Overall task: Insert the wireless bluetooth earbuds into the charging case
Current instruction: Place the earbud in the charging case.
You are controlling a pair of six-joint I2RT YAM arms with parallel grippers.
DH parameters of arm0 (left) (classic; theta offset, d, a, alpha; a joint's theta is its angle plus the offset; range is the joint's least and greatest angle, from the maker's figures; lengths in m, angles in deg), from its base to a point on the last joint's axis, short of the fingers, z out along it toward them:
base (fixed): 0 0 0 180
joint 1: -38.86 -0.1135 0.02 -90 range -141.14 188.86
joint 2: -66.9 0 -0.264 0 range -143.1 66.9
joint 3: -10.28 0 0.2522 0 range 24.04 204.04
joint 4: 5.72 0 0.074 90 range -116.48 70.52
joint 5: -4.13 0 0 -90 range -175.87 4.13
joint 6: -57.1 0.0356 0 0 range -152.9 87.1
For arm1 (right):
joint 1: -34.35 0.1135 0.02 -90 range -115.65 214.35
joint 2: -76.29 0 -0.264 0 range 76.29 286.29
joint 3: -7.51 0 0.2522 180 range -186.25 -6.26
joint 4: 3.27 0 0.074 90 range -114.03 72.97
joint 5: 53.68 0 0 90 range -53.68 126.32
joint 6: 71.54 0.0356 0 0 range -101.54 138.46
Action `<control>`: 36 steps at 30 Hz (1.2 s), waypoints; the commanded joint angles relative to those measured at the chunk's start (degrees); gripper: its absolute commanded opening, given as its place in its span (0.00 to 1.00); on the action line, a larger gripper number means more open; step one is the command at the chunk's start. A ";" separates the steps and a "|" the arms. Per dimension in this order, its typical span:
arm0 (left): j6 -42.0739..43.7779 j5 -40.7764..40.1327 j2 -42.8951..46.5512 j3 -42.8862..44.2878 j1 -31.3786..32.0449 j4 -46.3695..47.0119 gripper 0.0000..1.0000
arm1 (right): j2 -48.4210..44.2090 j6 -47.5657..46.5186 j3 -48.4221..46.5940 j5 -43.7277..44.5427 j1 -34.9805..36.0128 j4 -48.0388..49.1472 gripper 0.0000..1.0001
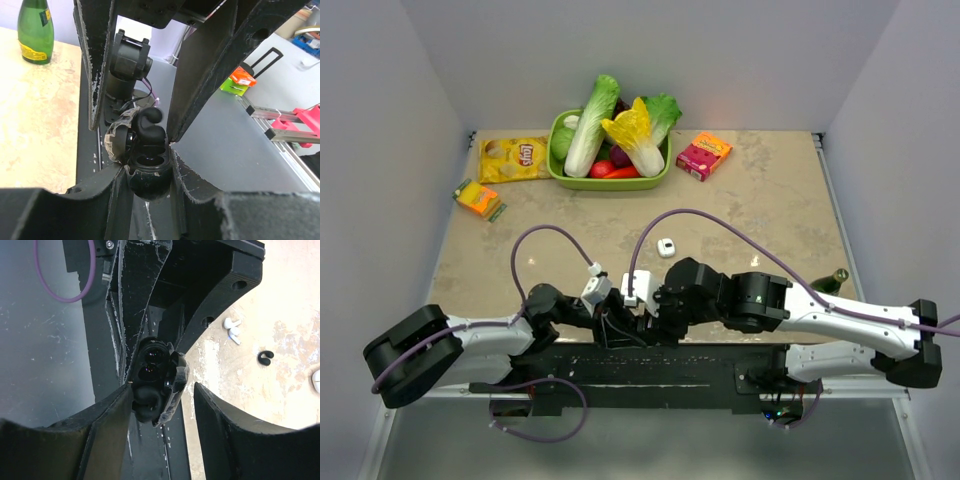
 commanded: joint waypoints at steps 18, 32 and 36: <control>4.22 -5.83 -0.17 -0.03 0.17 22.60 0.00 | -9.10 5.13 3.12 8.42 0.27 6.48 0.52; 4.84 -6.18 1.50 0.58 0.17 20.67 0.00 | -7.61 5.48 4.01 10.35 0.18 6.14 0.53; 5.01 -6.27 1.77 0.67 0.17 20.58 0.00 | -6.81 5.48 4.36 10.88 0.27 5.16 0.53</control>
